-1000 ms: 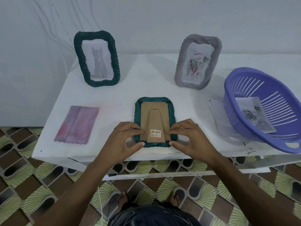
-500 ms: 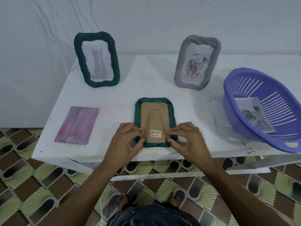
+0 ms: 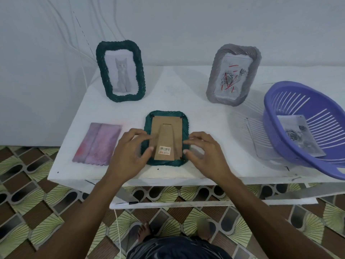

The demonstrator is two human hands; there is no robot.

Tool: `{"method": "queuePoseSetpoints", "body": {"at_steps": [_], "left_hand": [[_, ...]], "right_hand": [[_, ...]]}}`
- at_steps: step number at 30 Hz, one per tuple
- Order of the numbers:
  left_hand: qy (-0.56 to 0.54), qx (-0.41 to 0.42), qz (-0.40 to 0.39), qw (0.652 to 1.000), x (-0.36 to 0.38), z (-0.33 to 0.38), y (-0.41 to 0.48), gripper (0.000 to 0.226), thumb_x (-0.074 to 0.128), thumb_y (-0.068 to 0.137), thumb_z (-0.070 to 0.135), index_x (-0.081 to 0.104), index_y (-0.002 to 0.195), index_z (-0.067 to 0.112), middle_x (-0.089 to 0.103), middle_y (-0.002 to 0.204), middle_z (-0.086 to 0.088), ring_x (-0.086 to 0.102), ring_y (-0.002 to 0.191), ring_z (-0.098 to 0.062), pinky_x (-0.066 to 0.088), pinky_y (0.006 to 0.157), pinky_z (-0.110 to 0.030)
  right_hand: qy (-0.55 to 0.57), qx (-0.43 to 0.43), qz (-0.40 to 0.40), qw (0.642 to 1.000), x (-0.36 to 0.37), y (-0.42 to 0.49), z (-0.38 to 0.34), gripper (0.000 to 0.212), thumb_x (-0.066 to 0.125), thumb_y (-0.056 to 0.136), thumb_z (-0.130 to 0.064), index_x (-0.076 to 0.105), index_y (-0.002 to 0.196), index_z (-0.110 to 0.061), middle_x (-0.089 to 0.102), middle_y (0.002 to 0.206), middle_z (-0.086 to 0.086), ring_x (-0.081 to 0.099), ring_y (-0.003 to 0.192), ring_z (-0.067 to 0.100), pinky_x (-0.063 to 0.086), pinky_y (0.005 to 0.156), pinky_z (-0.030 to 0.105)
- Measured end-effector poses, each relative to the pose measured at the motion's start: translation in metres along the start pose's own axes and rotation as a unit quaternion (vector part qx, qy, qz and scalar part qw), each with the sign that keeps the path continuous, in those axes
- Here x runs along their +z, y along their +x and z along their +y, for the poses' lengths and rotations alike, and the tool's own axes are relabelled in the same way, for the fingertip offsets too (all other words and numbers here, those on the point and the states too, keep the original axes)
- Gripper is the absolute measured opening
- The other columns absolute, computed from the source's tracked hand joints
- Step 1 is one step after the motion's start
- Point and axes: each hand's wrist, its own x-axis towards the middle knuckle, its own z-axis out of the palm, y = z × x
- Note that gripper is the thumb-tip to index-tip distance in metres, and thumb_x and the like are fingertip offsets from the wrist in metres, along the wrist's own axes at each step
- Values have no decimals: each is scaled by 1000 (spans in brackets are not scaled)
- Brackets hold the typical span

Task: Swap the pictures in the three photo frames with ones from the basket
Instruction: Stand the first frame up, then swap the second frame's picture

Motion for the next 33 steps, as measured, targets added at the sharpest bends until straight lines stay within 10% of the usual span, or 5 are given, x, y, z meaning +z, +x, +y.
{"method": "queuePoseSetpoints", "body": {"at_steps": [9,19,24,33], "left_hand": [[187,21,-163,969,64,77,51,77,29,78,82,34,143,40,24,155,-5,16,144,-32,12,115,-56],[-2,28,-3,1000,63,69,50,41,59,76,40,66,112,22,48,134,-5,43,124,-25,34,105,-47],[-187,13,49,981,12,69,54,34,64,74,30,65,108,22,47,131,4,48,122,-5,38,102,-20],[-243,-142,71,957,-73,26,37,27,59,92,12,67,116,23,64,120,13,63,109,-11,57,89,-34]], "right_hand": [[-133,84,25,987,-36,16,55,30,67,89,-22,67,119,-20,57,135,2,48,125,22,29,103,32],[-40,107,58,992,-36,21,46,26,68,88,-20,69,114,-23,63,123,-7,52,118,16,33,100,24],[99,157,49,981,-28,36,20,25,64,90,-20,68,113,-28,65,117,-14,57,106,3,40,89,12],[165,112,-33,979,11,53,-23,24,64,91,-20,68,113,-29,69,104,-10,62,85,-1,45,72,9]]}}
